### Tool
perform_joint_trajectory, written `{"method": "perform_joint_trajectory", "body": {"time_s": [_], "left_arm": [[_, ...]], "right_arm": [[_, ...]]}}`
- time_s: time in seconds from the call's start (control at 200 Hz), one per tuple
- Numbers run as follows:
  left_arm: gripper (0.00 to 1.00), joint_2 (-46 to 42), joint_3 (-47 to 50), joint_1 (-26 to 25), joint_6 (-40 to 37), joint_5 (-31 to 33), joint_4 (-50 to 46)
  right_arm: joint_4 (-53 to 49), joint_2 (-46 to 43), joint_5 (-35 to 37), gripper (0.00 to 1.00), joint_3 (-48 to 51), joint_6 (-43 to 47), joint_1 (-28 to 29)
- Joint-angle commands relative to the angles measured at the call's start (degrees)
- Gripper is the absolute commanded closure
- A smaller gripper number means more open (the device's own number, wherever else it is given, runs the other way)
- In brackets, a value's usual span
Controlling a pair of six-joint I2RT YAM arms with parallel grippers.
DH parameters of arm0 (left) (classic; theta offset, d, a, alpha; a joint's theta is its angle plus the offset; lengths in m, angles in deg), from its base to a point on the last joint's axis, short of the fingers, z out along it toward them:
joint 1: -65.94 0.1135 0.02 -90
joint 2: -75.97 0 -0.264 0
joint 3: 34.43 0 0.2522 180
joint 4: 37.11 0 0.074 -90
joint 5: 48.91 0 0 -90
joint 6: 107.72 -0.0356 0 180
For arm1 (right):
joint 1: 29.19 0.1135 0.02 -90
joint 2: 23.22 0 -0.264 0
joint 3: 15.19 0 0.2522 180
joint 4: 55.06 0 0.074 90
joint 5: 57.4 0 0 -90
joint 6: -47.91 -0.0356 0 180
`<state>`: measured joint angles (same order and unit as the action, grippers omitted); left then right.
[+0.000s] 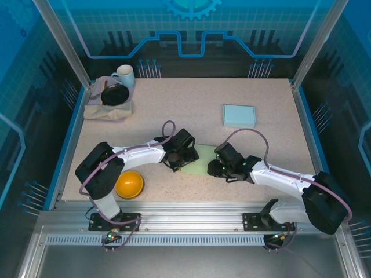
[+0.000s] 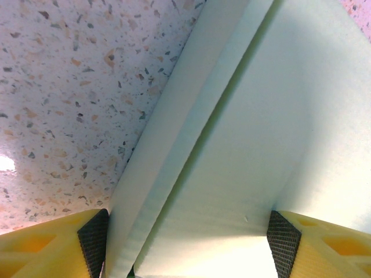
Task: Fold the paper box
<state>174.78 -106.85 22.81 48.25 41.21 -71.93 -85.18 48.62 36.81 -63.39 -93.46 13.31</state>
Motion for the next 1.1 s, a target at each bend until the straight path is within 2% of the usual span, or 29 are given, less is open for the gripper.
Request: {"method": "perform_joint_trajectory", "body": {"time_s": [0.0, 0.2, 0.29, 0.38, 0.815, 1.095], "left_arm": [[0.25, 1.2, 1.4, -0.3, 0.4, 0.2, -2.0], [0.25, 1.1, 1.3, -0.4, 0.4, 0.5, -2.4], [0.25, 1.1, 1.3, -0.3, 0.3, 0.5, -2.6], [0.25, 1.2, 1.2, -0.4, 0.2, 0.6, -2.8], [0.25, 1.0, 1.6, -0.5, 0.6, 0.8, -2.8], [0.25, 1.0, 1.6, -0.5, 0.6, 0.8, -2.9]], "right_arm": [[-0.1, -0.9, 0.8, 0.64, 0.2, 1.5, 1.3], [1.0, -0.8, -0.5, 0.65, 1.4, 2.4, 1.6], [-1.8, -0.8, 1.1, 0.55, 0.8, 2.8, 2.0], [-2.5, -1.1, 2.0, 0.53, 1.1, 3.6, 2.1], [8.6, -0.9, -2.3, 0.59, 4.7, 4.3, 2.1], [8.8, -0.9, -1.2, 0.63, 4.1, 8.8, 2.1]]}}
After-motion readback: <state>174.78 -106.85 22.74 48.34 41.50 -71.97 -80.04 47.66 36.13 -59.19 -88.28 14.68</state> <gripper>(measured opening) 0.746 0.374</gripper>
